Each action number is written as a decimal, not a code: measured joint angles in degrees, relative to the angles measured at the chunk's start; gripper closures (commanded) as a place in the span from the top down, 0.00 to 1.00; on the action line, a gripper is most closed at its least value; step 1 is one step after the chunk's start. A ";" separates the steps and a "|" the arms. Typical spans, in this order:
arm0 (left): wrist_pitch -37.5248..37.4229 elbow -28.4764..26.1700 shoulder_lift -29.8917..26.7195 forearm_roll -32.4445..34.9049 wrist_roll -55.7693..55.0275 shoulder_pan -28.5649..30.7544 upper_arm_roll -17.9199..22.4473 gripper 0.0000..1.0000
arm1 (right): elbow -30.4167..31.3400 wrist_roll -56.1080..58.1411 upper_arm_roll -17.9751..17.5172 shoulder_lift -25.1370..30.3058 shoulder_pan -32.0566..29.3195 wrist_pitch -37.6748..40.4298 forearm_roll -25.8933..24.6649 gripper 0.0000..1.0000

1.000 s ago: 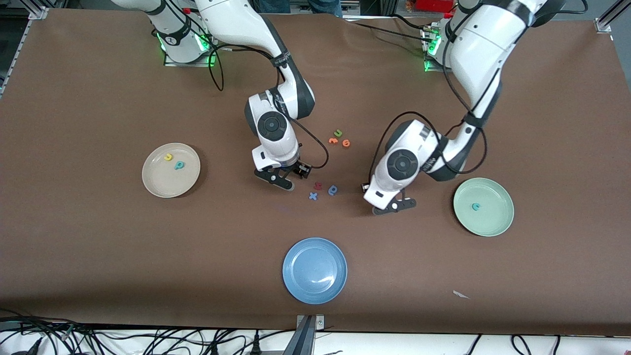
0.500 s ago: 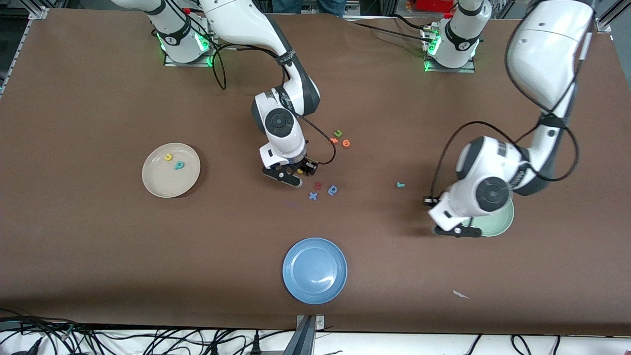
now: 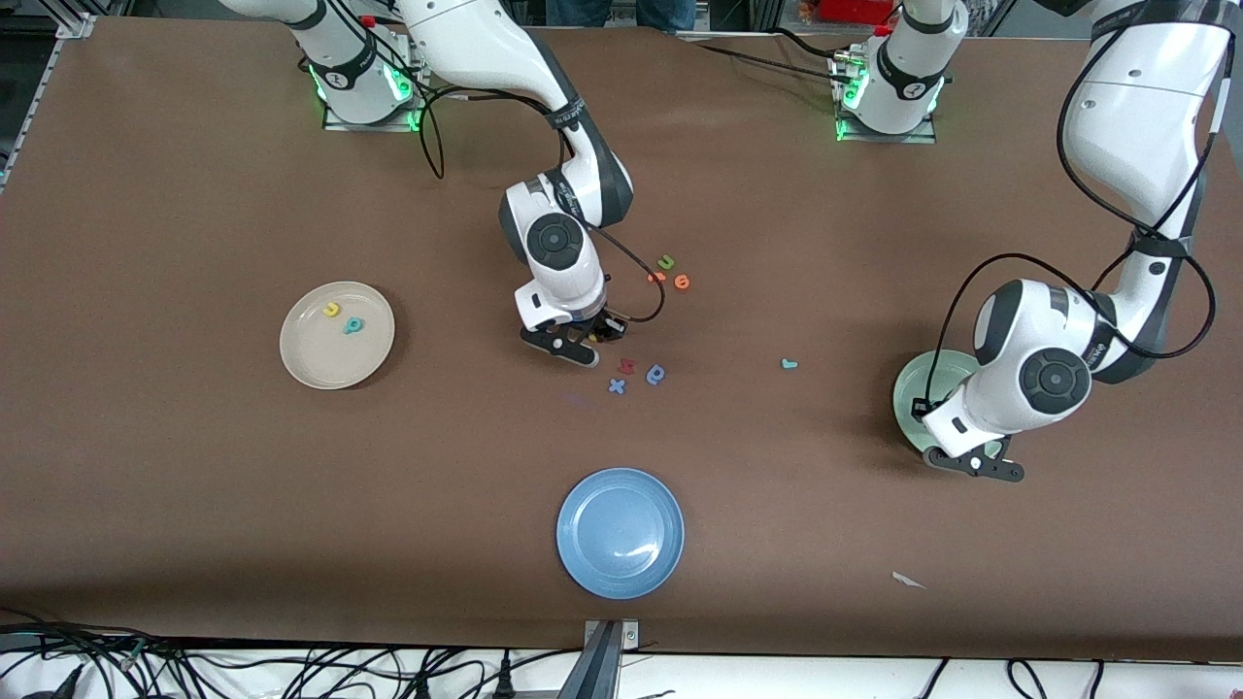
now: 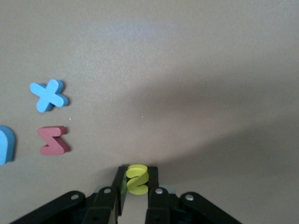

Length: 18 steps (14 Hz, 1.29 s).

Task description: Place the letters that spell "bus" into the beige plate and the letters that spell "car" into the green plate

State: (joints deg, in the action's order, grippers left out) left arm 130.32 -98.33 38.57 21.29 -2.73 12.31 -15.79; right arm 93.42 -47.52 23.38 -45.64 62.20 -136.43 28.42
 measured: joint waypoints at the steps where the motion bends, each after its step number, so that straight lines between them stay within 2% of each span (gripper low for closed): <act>1: 1.39 -1.52 -0.12 0.30 0.32 0.90 -0.07 1.00 | -0.34 0.05 1.47 0.18 0.20 1.04 -0.03 0.02; 3: 1.63 -2.57 -0.72 0.31 1.44 1.71 -0.16 1.00 | -1.54 3.27 6.39 1.17 0.33 6.34 -0.06 0.02; 8: -0.51 -2.45 -3.85 -0.70 -0.73 1.65 -3.06 1.00 | -1.49 23.52 19.67 5.22 -0.10 21.31 -0.04 0.02; 11: -1.01 -2.66 -4.10 -4.36 -8.86 0.16 -6.46 1.00 | 2.98 38.48 25.85 5.40 -0.50 25.24 0.07 0.02; 14: -1.04 -3.69 -3.89 -4.54 -19.09 -4.30 -7.84 0.96 | 9.57 51.24 28.96 5.27 -2.65 23.24 1.93 0.02; 18: 2.57 -6.80 -2.71 -4.55 -29.08 -9.59 -7.93 0.91 | 13.70 64.83 28.99 3.99 -9.79 20.40 7.08 0.02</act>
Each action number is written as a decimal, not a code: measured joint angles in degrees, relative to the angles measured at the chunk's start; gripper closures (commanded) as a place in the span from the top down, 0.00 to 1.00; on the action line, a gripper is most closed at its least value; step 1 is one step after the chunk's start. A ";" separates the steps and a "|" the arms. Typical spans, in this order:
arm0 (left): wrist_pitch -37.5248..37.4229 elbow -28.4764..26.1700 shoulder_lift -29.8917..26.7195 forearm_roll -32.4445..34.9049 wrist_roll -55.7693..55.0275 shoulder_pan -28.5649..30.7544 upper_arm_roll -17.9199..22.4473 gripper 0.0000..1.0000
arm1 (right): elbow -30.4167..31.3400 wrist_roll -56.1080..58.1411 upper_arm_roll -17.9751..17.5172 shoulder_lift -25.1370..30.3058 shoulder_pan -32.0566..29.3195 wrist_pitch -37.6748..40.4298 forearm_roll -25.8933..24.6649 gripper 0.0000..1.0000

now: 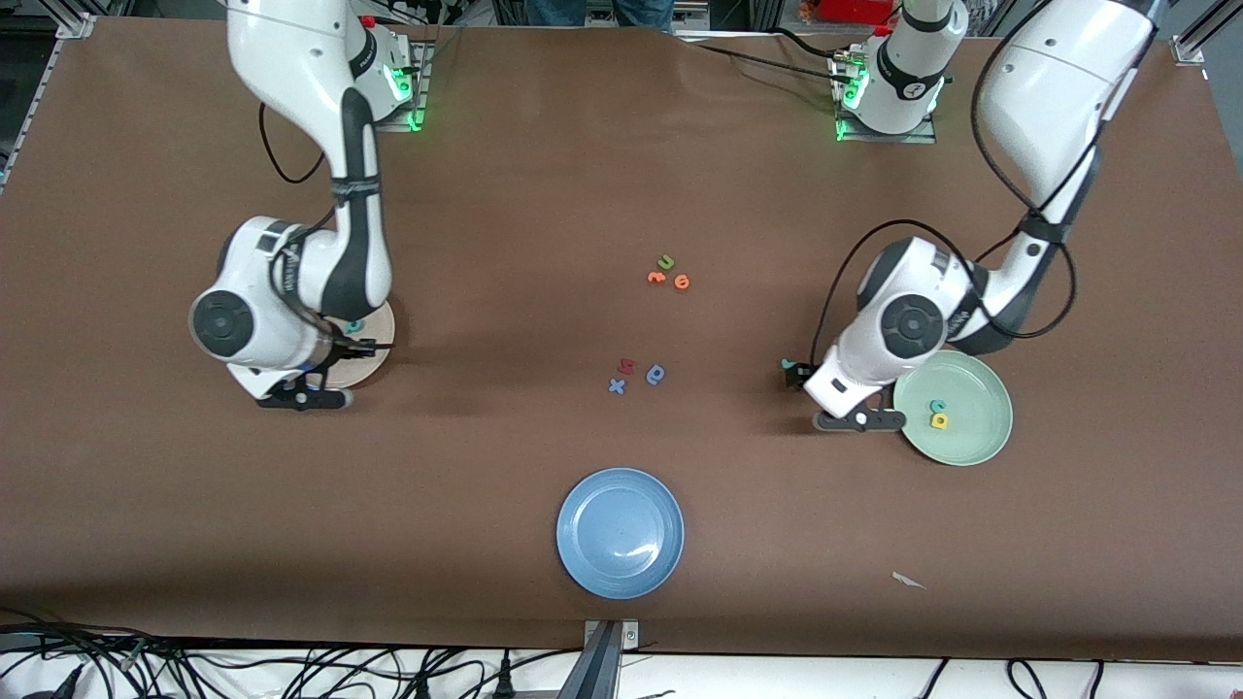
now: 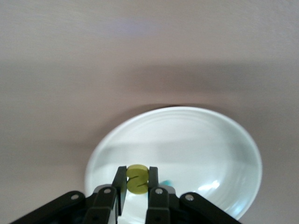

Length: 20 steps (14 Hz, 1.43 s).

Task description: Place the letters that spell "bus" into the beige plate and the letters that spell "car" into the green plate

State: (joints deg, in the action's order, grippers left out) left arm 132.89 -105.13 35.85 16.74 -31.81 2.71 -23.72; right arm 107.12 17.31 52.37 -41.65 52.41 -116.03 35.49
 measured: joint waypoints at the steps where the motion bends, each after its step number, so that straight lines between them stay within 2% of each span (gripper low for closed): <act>1: 1.90 -1.51 0.06 0.00 -1.57 -0.65 -0.01 0.89 | 0.40 3.16 -0.32 -0.55 -1.91 -0.05 1.58 0.02; 2: 3.37 -2.97 0.07 0.00 -2.48 -1.08 -0.01 0.86 | 0.62 5.79 -1.27 -1.15 -4.00 -0.07 3.07 0.06; 3: 4.22 -4.15 0.06 0.00 -2.90 -1.26 -0.01 0.83 | 0.69 7.31 -2.57 -1.77 -5.99 -0.17 4.09 0.32; 4: 4.55 -5.07 0.06 0.00 -3.03 -1.30 -0.01 0.81 | 0.69 8.05 -3.64 -2.34 -7.46 -0.26 4.56 0.86; 5: 4.85 -5.80 0.05 0.00 -3.03 -1.30 -0.03 0.78 | 0.70 8.27 -4.33 -2.71 -8.20 -0.30 4.77 1.00; 8: 6.29 -7.23 -0.12 0.00 -3.72 -1.54 -0.46 0.63 | 0.23 8.25 -4.67 -2.68 -7.91 -0.32 4.87 1.00; 11: 6.56 -7.48 -0.19 0.00 -3.91 -1.76 -0.50 0.57 | -1.69 7.01 -4.49 -1.78 -7.31 0.52 4.95 1.00; 14: 6.59 -7.48 -0.29 0.01 -3.92 -1.75 -0.49 0.50 | -6.99 0.78 -4.13 -0.79 -7.10 7.31 4.42 1.00; 17: 6.59 -7.48 -0.36 0.10 -3.92 -1.75 -0.48 0.43 | -15.01 -7.12 -3.93 -0.42 -6.48 13.91 -1.64 1.00; 20: 6.59 -7.48 -0.42 0.58 -3.92 -1.70 -0.45 0.39 | -20.36 -12.00 -3.87 -0.30 -3.47 16.37 -7.92 1.00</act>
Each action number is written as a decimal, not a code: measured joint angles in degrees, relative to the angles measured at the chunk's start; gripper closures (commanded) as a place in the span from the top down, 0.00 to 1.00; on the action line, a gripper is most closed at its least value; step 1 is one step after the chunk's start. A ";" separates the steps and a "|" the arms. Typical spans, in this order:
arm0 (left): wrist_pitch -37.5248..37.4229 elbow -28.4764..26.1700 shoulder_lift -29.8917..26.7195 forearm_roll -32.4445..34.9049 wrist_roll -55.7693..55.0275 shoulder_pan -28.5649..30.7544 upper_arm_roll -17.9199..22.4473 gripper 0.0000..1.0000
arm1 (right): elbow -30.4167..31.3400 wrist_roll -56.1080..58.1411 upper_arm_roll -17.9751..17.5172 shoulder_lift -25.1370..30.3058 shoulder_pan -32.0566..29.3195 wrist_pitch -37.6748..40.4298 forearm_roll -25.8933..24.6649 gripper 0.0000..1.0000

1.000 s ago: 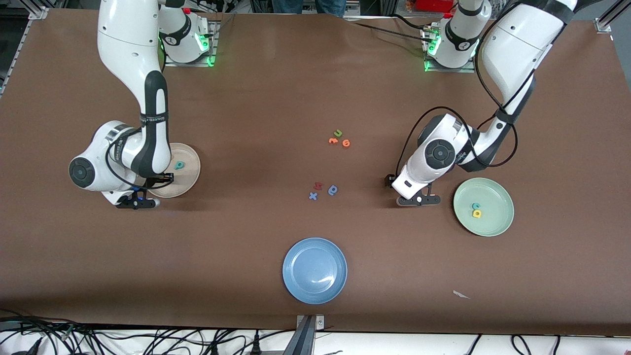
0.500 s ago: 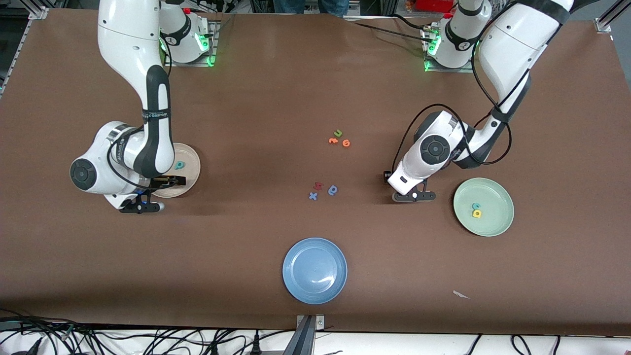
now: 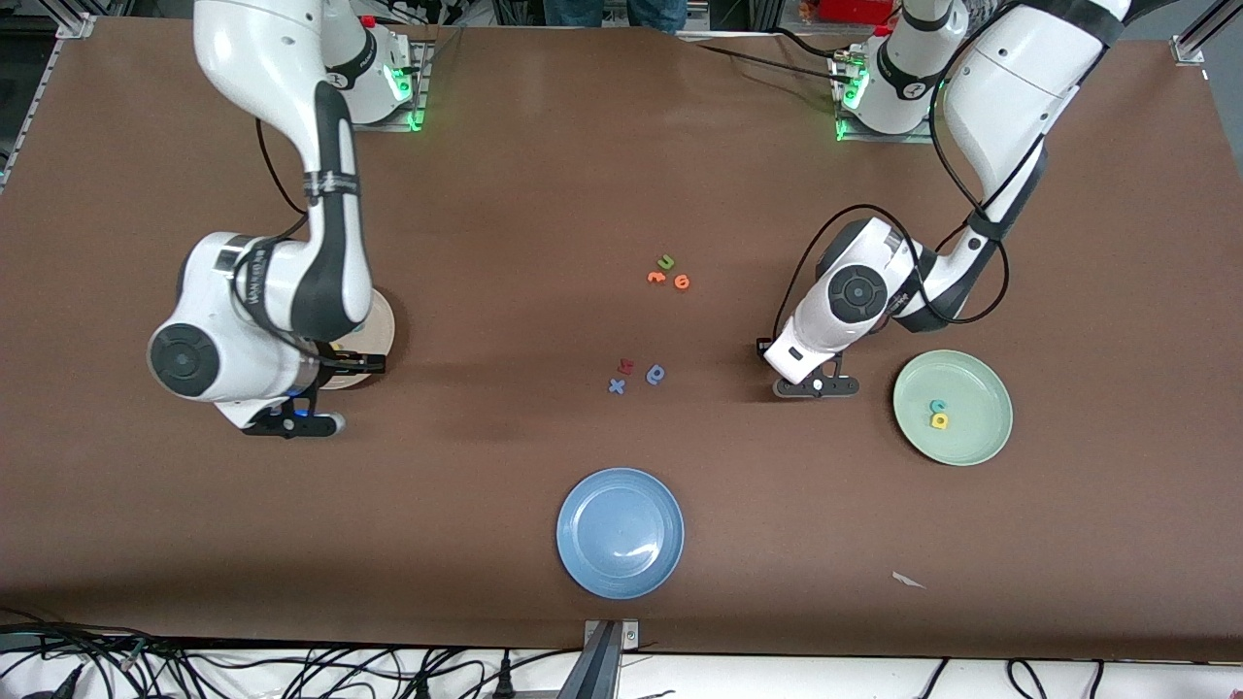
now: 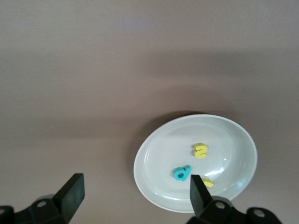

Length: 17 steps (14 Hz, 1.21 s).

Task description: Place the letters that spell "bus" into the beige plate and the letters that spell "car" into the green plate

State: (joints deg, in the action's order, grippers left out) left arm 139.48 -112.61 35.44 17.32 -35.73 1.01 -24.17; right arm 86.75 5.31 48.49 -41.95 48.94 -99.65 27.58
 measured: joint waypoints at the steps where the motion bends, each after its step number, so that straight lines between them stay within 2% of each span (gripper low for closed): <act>1: 0.00 0.00 -0.01 0.02 0.00 0.01 0.00 0.38 | -0.98 -1.04 0.03 0.00 1.39 0.03 -1.93 1.00; 3: 0.00 0.00 -0.04 0.07 0.02 0.04 0.01 0.34 | -2.18 -4.31 -0.29 0.10 4.24 0.05 -5.15 1.00; 4: 0.00 0.00 -0.07 0.10 0.04 0.09 0.01 0.34 | -2.47 -7.39 -1.74 0.60 4.81 0.06 -6.31 1.00; 7: 0.00 0.00 -0.09 0.13 0.06 0.15 0.01 0.30 | -2.60 -12.88 -10.51 3.88 1.39 0.08 -11.05 1.00; 10: 0.00 0.00 -0.11 0.17 0.08 0.19 0.02 0.27 | -2.64 -13.76 -24.70 9.07 -10.24 0.68 -14.10 1.00; 11: 0.00 0.00 -0.11 0.18 0.09 0.19 0.02 0.26 | -2.52 -13.77 -28.98 10.67 -14.76 1.10 -16.52 1.00; 13: 0.00 0.06 -0.15 0.22 0.27 0.24 0.05 0.25 | -0.94 -13.72 -35.42 13.78 -22.00 0.80 -22.61 1.00; 15: -0.16 0.69 -0.28 0.31 1.78 0.49 0.28 0.24 | 2.82 -13.73 -41.54 17.73 -28.48 -4.49 -27.72 1.00; 17: -3.14 2.49 -0.70 0.32 4.67 1.92 0.40 0.23 | 7.67 -13.57 -45.46 22.46 -34.64 -11.02 -29.15 1.00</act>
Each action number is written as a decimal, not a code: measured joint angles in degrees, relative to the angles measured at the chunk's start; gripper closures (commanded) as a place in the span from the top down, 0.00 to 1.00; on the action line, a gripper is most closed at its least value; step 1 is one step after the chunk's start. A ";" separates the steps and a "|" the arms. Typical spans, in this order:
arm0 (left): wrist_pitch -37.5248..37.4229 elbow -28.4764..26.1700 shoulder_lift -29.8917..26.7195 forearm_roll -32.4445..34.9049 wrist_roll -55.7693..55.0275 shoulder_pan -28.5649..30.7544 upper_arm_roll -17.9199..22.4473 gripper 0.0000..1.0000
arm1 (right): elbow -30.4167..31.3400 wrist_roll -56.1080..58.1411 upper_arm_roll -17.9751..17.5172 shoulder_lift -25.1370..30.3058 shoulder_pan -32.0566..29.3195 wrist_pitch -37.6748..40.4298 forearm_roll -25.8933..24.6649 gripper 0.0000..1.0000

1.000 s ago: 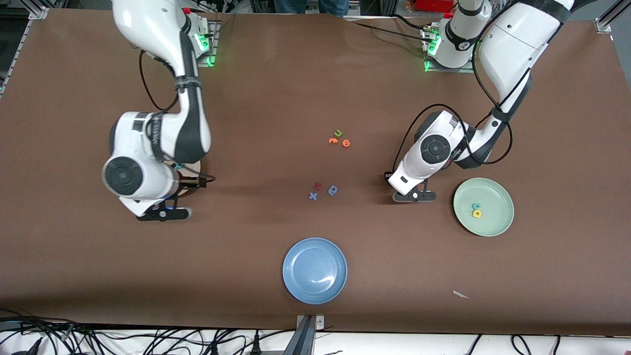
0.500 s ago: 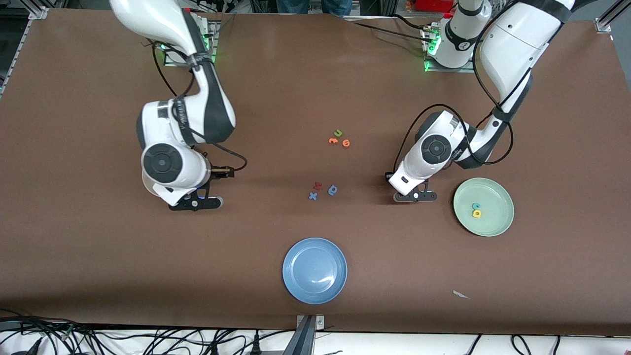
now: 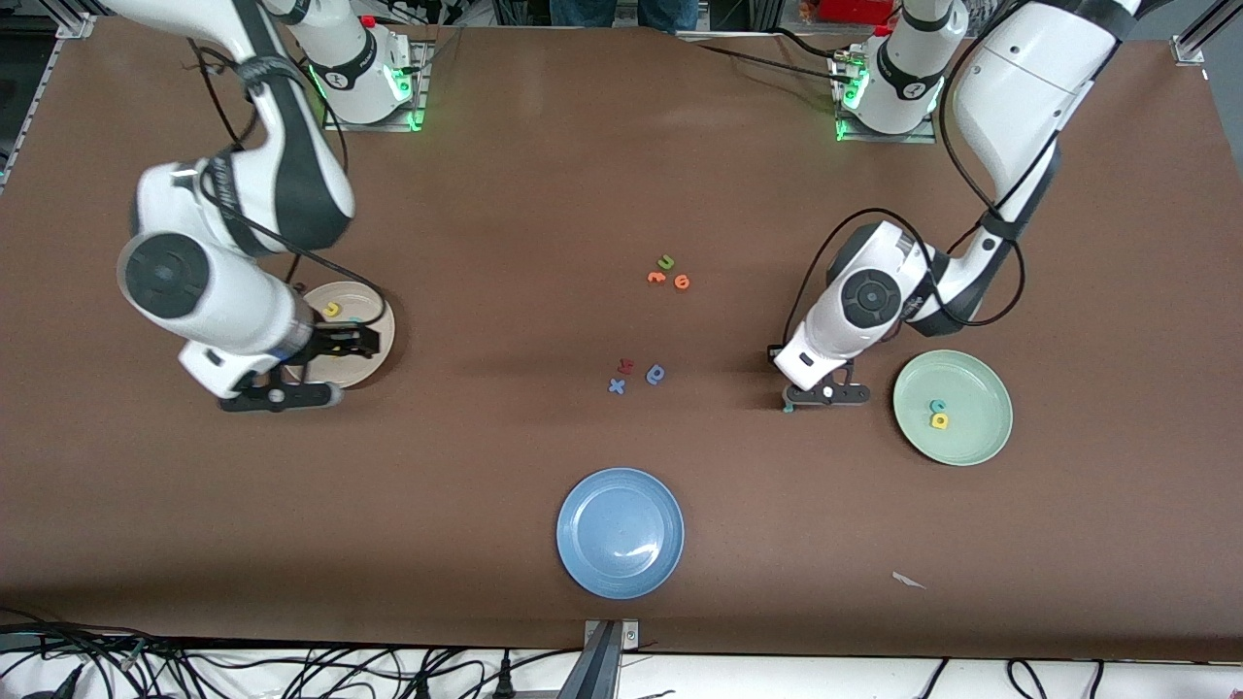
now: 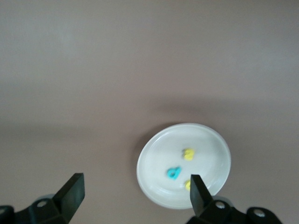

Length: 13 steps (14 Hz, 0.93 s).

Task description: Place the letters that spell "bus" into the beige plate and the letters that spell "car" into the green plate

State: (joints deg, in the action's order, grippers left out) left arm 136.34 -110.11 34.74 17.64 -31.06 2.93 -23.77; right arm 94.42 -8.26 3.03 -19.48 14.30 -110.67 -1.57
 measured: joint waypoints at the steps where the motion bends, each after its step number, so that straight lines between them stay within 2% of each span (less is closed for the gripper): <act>1: -2.37 1.36 -0.27 0.00 1.54 0.88 0.00 0.24 | 1.34 0.42 -0.80 2.34 -2.69 -1.28 0.00 1.00; 4: -4.98 3.11 -0.60 -0.01 2.33 1.67 -0.16 0.24 | 2.28 1.42 -1.43 9.19 -7.08 2.25 0.02 1.00; 8: -4.98 4.85 0.57 -0.02 -0.16 0.56 -0.33 0.25 | 2.22 2.08 -3.92 17.05 -9.97 16.08 0.74 1.00; 11: -4.98 8.84 3.82 -0.02 -2.81 -0.90 -0.37 0.26 | 0.81 2.59 -4.36 18.14 -11.57 16.54 0.86 1.00; 13: -4.98 10.32 5.42 -0.02 -3.84 -1.53 -0.35 0.32 | -0.09 2.93 -4.35 17.86 -13.04 16.53 1.34 1.00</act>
State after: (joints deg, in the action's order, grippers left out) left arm 131.37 -99.80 40.16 17.62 -34.90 1.40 -24.12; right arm 94.33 -5.33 -1.31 -1.62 1.25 -94.15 -0.24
